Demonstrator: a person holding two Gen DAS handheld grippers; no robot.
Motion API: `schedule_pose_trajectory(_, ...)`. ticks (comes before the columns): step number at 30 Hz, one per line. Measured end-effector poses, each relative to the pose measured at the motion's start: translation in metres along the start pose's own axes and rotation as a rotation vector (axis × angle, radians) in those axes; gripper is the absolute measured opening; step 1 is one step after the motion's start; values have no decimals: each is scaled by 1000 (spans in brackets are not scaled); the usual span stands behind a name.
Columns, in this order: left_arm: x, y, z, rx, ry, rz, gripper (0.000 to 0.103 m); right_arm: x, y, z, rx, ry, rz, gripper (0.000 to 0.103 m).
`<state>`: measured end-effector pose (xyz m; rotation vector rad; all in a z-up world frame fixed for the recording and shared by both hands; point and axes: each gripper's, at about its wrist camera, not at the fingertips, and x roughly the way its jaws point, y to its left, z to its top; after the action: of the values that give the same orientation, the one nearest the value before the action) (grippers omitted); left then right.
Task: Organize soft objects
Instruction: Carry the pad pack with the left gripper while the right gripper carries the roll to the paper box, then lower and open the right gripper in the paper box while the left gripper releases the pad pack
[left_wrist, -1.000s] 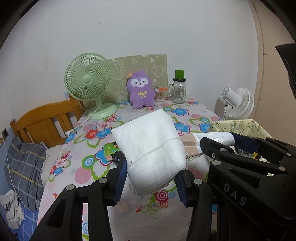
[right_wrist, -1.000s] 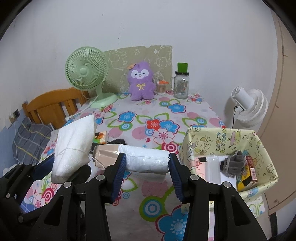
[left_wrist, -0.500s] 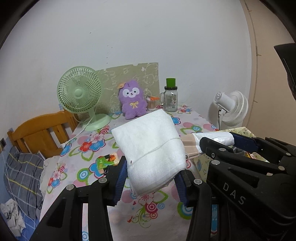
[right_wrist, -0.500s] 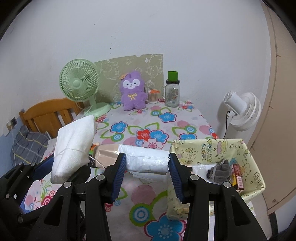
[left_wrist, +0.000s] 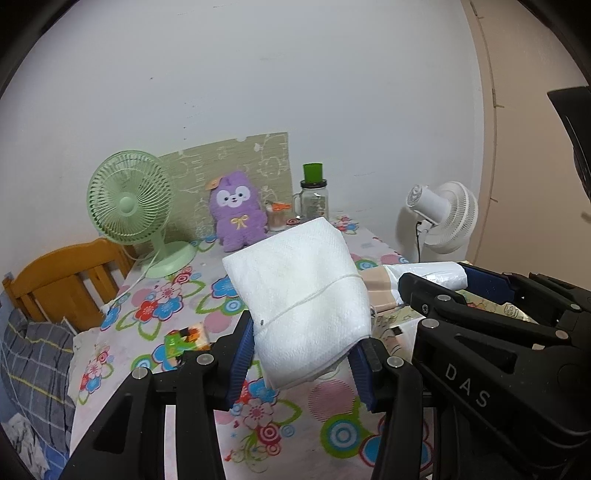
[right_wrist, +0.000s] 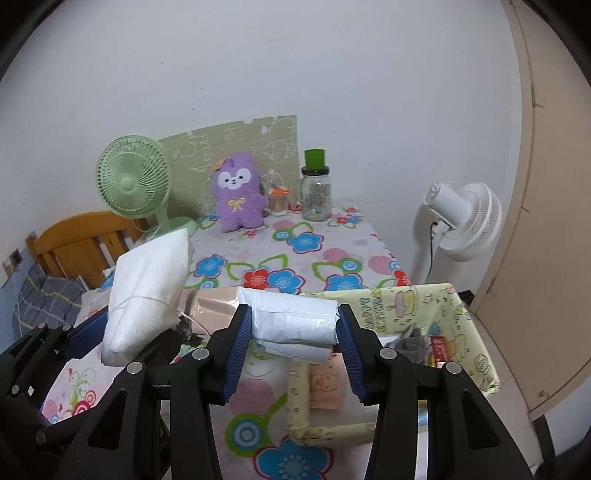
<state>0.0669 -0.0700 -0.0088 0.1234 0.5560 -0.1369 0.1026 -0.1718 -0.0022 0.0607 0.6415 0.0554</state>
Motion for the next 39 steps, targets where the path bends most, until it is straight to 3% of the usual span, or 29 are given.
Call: schedule_pose_trajectory(39,63,-95,10,110,89,-113,49,42,-116,-11,117,88,-131,49)
